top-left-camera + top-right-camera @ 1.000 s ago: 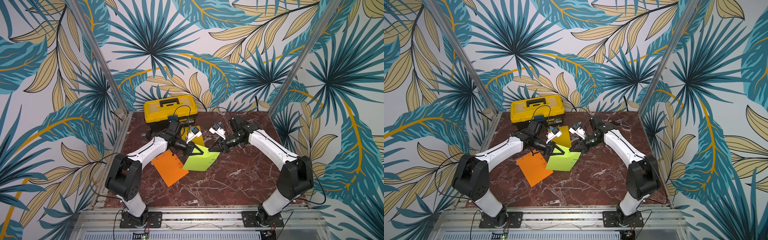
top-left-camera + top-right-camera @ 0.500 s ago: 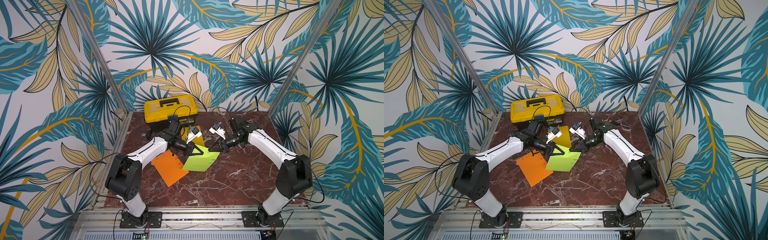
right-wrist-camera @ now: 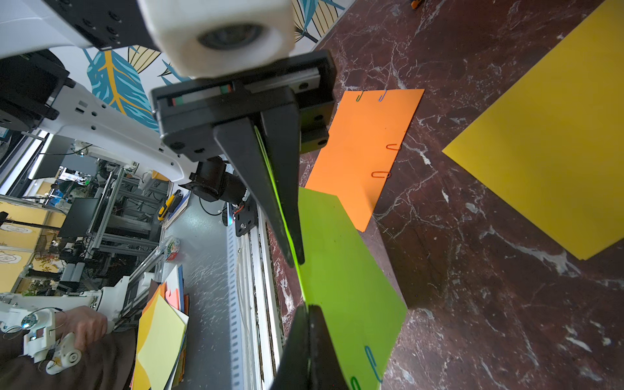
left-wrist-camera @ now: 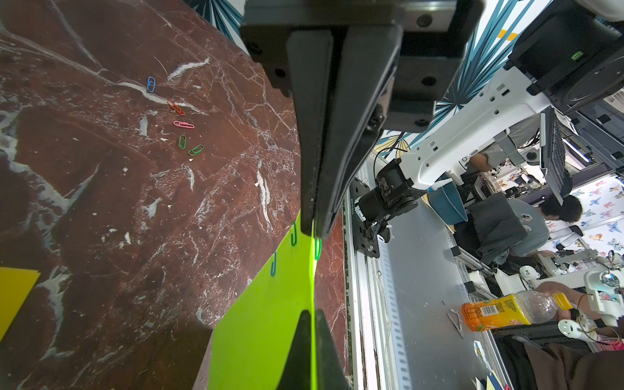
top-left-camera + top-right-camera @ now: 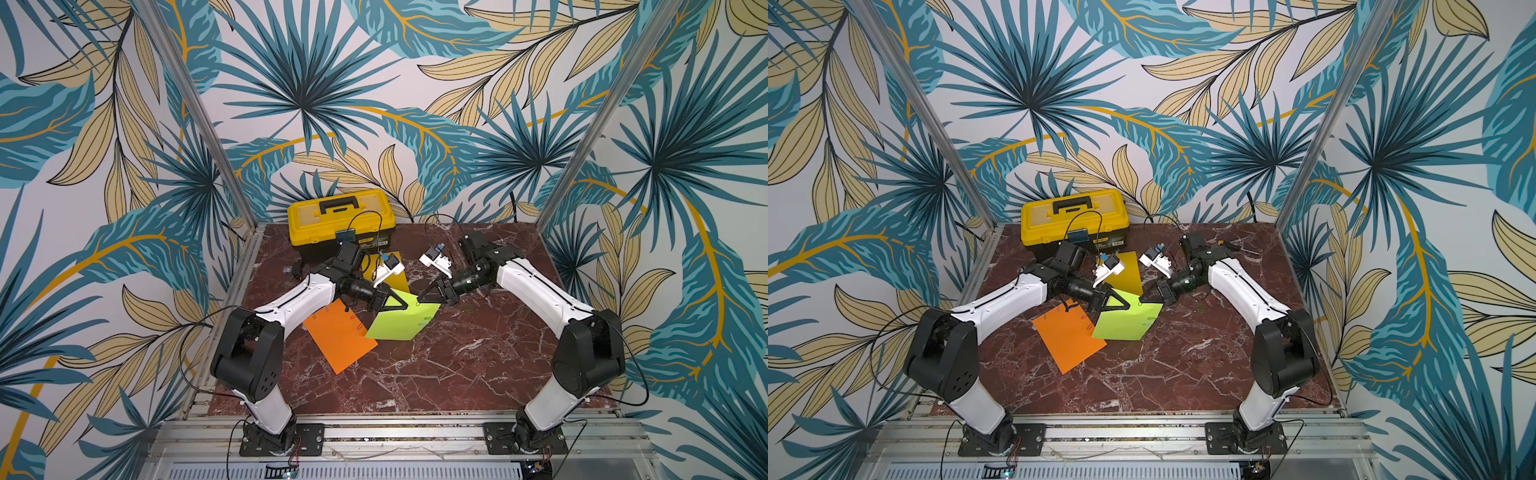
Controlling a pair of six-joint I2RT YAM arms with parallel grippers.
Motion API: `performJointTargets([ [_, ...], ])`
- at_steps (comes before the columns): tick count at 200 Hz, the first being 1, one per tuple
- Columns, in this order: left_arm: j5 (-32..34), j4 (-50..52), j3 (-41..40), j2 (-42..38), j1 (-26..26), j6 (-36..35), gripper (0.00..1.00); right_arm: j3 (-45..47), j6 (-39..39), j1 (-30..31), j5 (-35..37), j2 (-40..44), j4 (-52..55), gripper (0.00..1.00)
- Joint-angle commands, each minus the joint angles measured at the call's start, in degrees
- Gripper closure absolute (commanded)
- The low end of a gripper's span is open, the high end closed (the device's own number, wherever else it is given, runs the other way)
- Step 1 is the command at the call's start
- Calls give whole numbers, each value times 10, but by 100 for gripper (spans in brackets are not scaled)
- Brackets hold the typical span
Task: Unclip the paperclips from the documents
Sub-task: Remove the paper clip from the document.
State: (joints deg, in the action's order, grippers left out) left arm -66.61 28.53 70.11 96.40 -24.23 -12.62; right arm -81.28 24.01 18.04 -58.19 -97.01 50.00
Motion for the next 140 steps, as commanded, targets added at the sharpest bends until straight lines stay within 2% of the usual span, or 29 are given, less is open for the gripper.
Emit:
performJointTargets([
  [1,14,27,-20,-1,1,-11,100,-8,-4,-15,-11,-5,-6,96],
  [140,15,28,-21,-1,1,-11,100,-7,-7,-20,-10,-3,-8,95],
])
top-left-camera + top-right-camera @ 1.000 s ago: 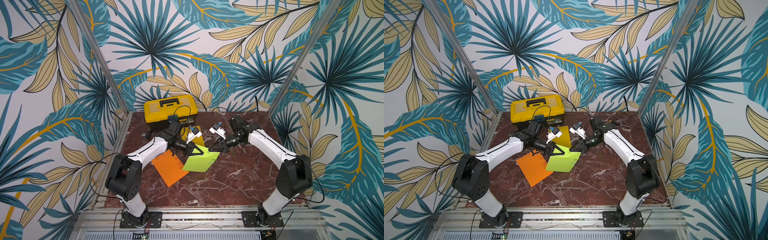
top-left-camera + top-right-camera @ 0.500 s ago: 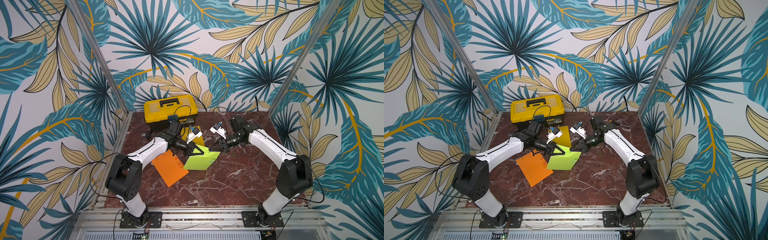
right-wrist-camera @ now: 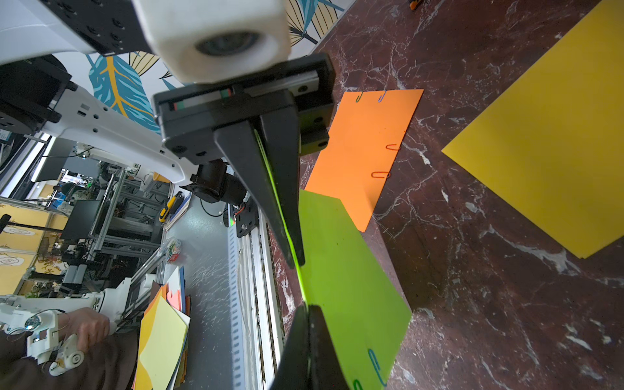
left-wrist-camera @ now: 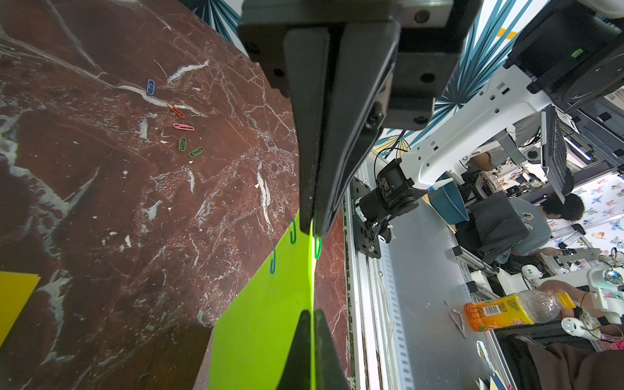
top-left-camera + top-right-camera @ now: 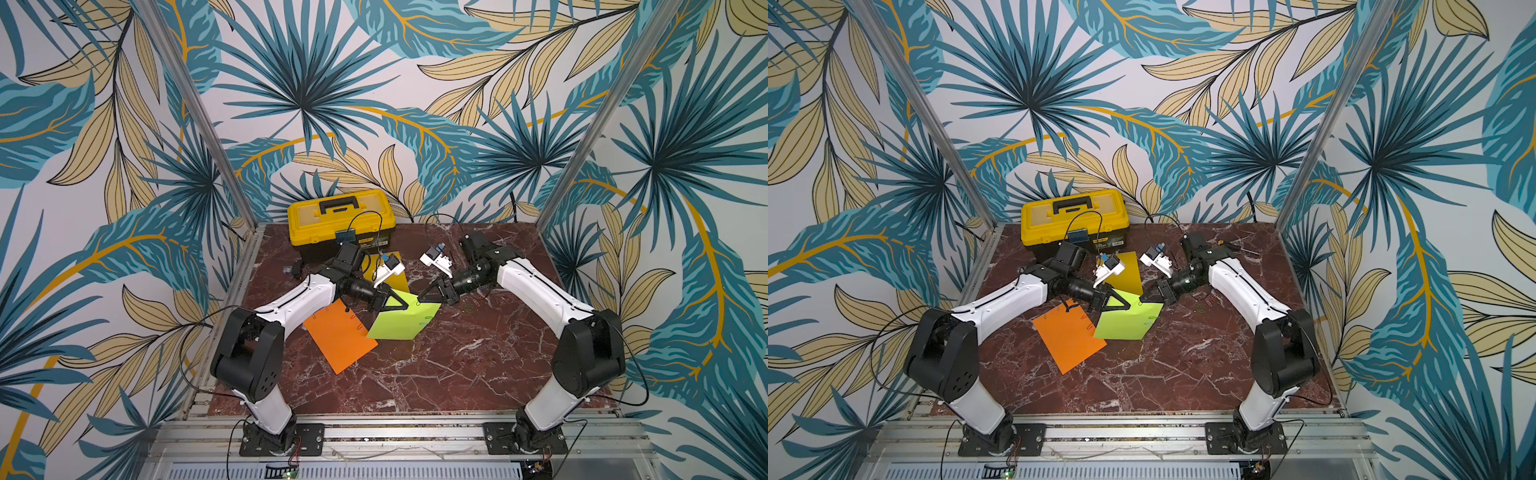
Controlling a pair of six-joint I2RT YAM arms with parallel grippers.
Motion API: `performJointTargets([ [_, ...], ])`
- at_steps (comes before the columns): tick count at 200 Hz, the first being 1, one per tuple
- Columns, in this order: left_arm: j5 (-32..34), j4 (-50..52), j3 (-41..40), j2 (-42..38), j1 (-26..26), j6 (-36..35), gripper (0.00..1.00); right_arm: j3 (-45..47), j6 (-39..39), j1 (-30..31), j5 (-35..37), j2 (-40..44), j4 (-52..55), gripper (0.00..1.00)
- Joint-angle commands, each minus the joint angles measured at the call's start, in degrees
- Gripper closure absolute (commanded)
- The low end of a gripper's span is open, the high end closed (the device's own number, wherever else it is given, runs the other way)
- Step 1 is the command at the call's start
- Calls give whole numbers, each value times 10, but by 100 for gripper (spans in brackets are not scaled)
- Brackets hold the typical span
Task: Unclip the paperclips from the documents
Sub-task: Remove the paper clip from the document.
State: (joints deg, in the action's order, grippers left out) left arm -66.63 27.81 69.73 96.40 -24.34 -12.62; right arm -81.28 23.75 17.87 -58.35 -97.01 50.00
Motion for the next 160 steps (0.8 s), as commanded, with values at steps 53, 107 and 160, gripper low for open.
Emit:
performJointTargets([
  [53,15,35,-16,-1,1,-10,100,-9,-5,-21,-8,-1,-10,93],
  [107,16,35,-14,-1,1,-10,100,-9,-6,-22,-10,-1,-10,93],
  [160,16,34,-2,-8,4,-7,100,27,-71,-38,51,15,-74,95],
])
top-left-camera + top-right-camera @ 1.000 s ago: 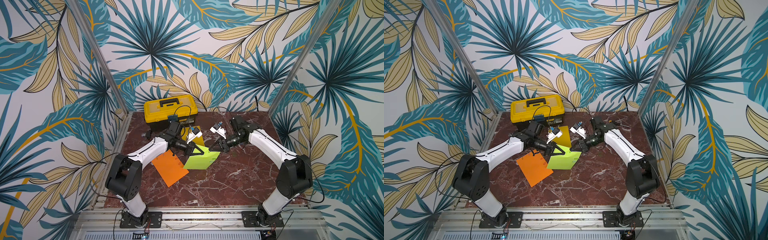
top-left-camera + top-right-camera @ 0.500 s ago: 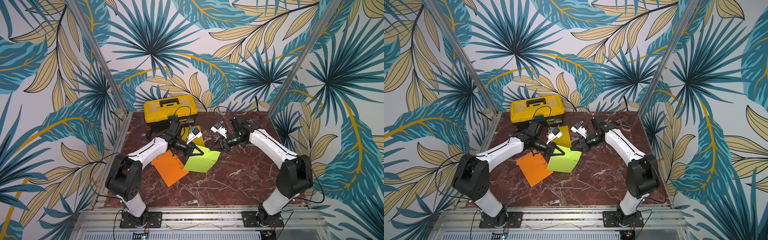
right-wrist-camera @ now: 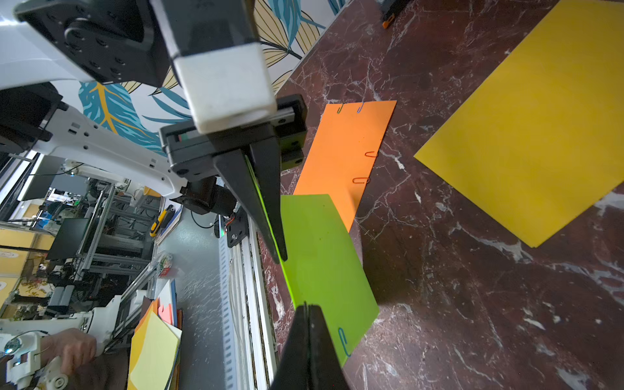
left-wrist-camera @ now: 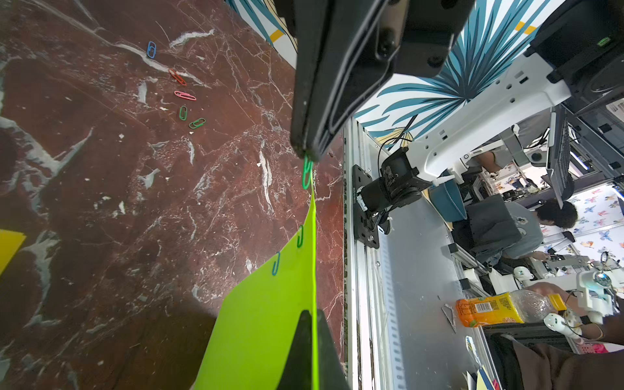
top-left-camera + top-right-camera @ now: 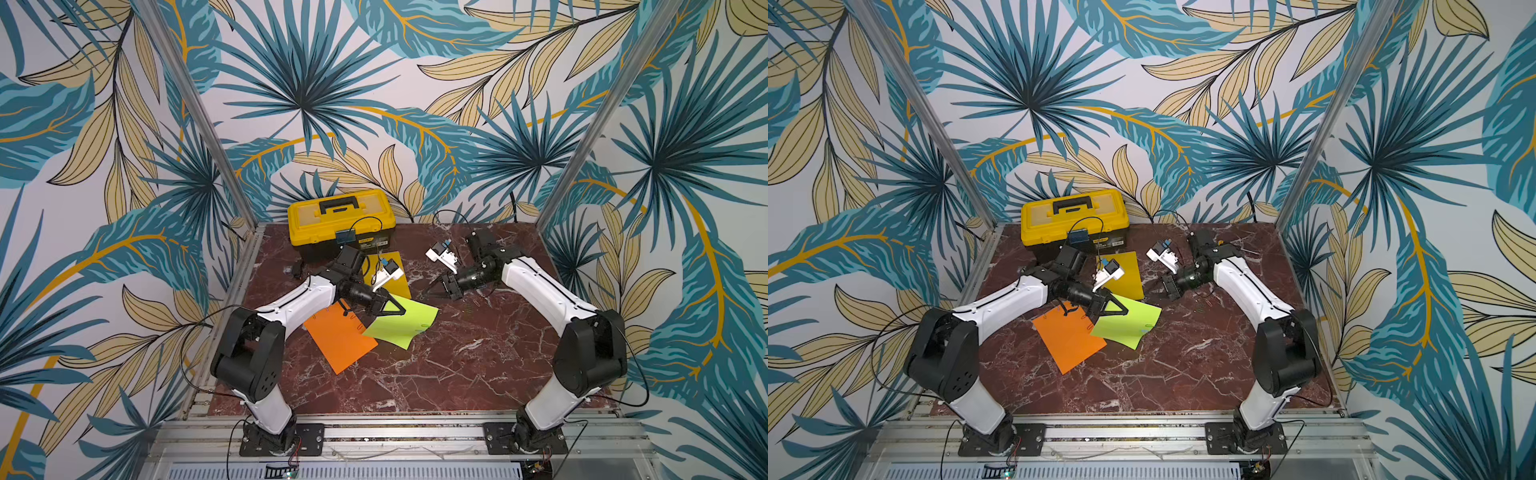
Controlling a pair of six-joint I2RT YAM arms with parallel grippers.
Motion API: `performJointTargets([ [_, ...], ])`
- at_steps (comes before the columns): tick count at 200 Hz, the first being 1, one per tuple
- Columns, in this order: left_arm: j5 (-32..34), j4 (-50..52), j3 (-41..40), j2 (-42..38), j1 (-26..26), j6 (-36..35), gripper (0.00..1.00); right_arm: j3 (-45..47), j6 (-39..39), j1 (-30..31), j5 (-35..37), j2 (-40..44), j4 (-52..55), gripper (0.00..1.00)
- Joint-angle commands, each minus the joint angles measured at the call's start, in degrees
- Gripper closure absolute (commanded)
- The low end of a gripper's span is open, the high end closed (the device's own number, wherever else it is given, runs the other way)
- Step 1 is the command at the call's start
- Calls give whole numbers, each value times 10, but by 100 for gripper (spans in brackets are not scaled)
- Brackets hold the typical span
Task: Unclip the paperclips from the documents
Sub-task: Remove the paper clip from the document, then place the paper clip at the center of the board.
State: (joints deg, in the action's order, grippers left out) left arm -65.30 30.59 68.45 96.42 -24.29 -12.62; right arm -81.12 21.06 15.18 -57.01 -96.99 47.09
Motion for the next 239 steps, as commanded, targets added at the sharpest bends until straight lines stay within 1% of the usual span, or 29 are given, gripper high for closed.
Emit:
performJointTargets([
  [1,3,7,12,-9,3,-7,100,27,-46,-12,40,16,-47,95],
  [53,-3,7,28,-12,6,-2,100,150,-202,-61,148,50,-177,95],
  [106,-5,7,41,-14,6,5,100,241,-293,-104,244,40,-200,95],
  [132,-2,7,41,-19,6,8,100,265,-323,-119,268,32,-206,95],
  [181,17,6,39,-38,7,17,100,288,-350,-135,310,15,-210,95],
  [221,24,7,32,-55,10,23,100,291,-363,-146,323,3,-207,94],
  [239,21,-6,21,-63,16,33,100,290,-365,-147,328,0,-203,90],
])
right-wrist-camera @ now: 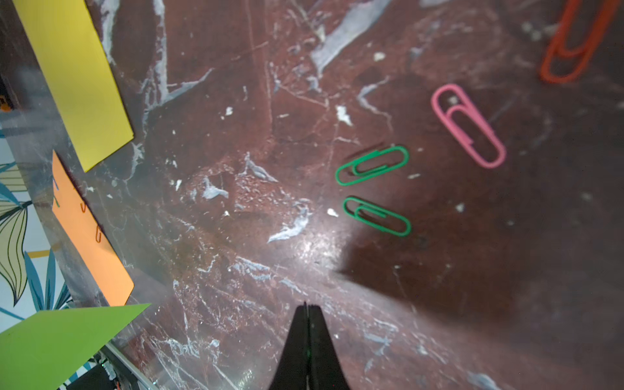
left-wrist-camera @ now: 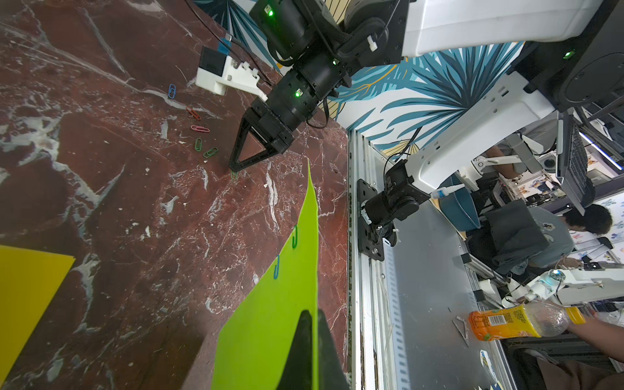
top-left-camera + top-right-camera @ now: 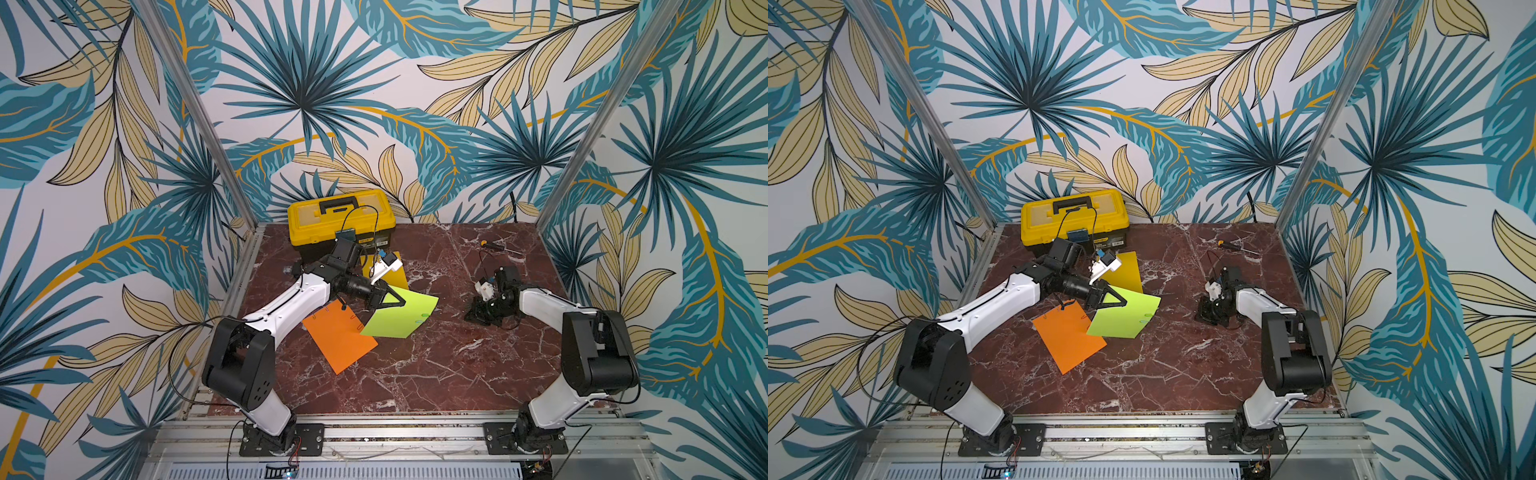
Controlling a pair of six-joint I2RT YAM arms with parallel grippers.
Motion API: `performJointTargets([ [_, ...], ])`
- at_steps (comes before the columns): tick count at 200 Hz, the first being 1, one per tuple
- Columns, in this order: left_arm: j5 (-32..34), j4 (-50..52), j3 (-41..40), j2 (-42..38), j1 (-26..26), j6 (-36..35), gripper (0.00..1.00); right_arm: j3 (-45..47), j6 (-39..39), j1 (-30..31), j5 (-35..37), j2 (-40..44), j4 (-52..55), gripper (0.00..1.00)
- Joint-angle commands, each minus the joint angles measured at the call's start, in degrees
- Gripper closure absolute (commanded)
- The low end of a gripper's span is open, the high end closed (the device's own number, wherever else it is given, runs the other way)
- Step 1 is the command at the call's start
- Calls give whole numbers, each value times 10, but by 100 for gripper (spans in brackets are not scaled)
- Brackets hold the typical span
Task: Unclip the paperclips from the documents
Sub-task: Place the paper clip at the center of the board.
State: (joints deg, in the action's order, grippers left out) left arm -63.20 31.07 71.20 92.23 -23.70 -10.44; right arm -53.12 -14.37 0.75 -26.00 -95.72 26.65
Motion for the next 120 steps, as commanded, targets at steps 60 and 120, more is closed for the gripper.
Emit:
performJointTargets([
  [60,-24,-180,-94,-58,35,127,100,10,-14,-2,37,-4,14,71],
  [120,-52,-236,-118,-64,62,184,100,8,25,15,6,52,12,61],
])
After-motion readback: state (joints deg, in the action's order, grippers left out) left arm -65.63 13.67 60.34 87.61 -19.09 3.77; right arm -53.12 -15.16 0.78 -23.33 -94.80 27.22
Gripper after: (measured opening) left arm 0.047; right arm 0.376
